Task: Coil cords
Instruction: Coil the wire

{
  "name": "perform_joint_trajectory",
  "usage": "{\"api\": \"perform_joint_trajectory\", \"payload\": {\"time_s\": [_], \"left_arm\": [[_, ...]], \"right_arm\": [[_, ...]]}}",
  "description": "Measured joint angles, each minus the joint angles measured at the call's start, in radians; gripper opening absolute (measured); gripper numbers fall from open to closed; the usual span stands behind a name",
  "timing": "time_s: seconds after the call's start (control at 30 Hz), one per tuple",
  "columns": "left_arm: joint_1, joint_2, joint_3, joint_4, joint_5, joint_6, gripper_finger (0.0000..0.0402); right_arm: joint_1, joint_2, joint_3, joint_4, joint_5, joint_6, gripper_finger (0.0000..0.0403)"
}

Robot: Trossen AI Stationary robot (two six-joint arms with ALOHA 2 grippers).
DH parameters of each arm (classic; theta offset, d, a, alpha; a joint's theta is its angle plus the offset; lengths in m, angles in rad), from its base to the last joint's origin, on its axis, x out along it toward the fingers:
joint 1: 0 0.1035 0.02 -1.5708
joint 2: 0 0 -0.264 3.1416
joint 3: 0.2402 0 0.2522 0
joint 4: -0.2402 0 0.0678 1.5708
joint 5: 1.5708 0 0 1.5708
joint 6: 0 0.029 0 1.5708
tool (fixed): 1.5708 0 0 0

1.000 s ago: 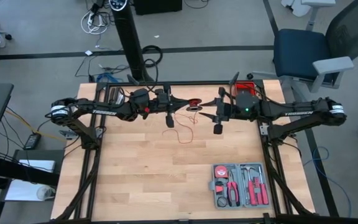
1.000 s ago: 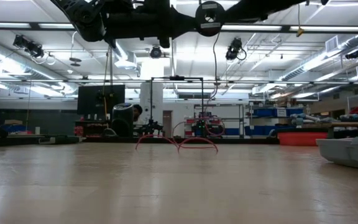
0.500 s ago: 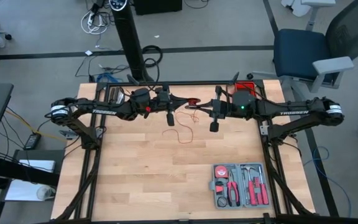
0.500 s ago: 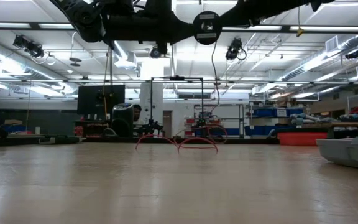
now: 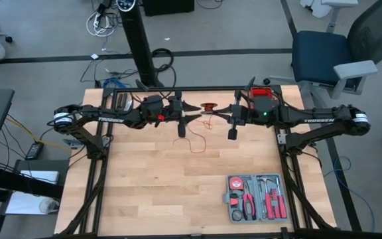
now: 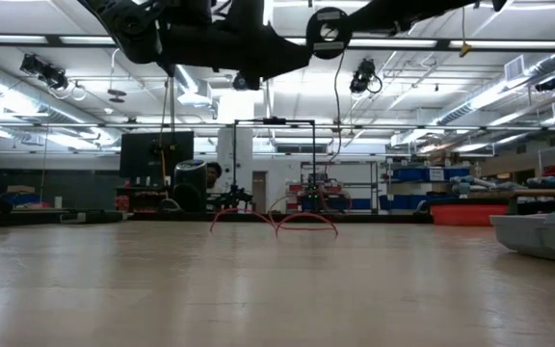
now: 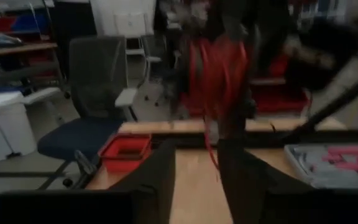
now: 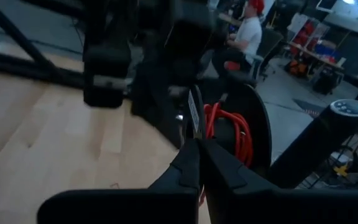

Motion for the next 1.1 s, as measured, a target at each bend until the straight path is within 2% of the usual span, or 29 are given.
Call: {"api": "perform_joint_trajectory", "payload": {"time_s": [0.1,0.2,0.43,0.7,0.83,1.0,1.1], "left_arm": [[-0.001,0.001,0.000,-0.022,0.003,0.005,0.0150],[0.000,0.002,0.000,-0.027,0.022,-0.024,0.0159],[-0.004,0.010,-0.001,-0.023,0.026,-0.107,0.0161],[-0.010,0.055,0.000,0.053,0.028,-0.184,0.0161],[-0.009,0.062,0.000,0.047,-0.020,-0.194,0.0161],[-0.009,0.062,0.000,0.033,-0.122,-0.190,0.0136],[-0.009,0.062,0.000,0.007,-0.128,-0.178,0.0079]], "right_arm": [[-0.001,-0.021,-0.004,0.031,-0.012,-0.001,0.0001],[-0.008,-0.023,-0.004,0.092,-0.017,-0.031,0.0001],[-0.046,0.000,-0.004,0.228,-0.053,-0.072,0.0000],[-0.078,0.099,-0.004,0.358,-0.098,-0.112,0.0000],[-0.080,0.133,-0.004,0.405,-0.105,-0.119,0.0000],[-0.080,0.139,-0.004,0.426,-0.105,-0.118,0.0000],[-0.080,0.139,-0.004,0.426,-0.105,-0.118,0.0000]]}}
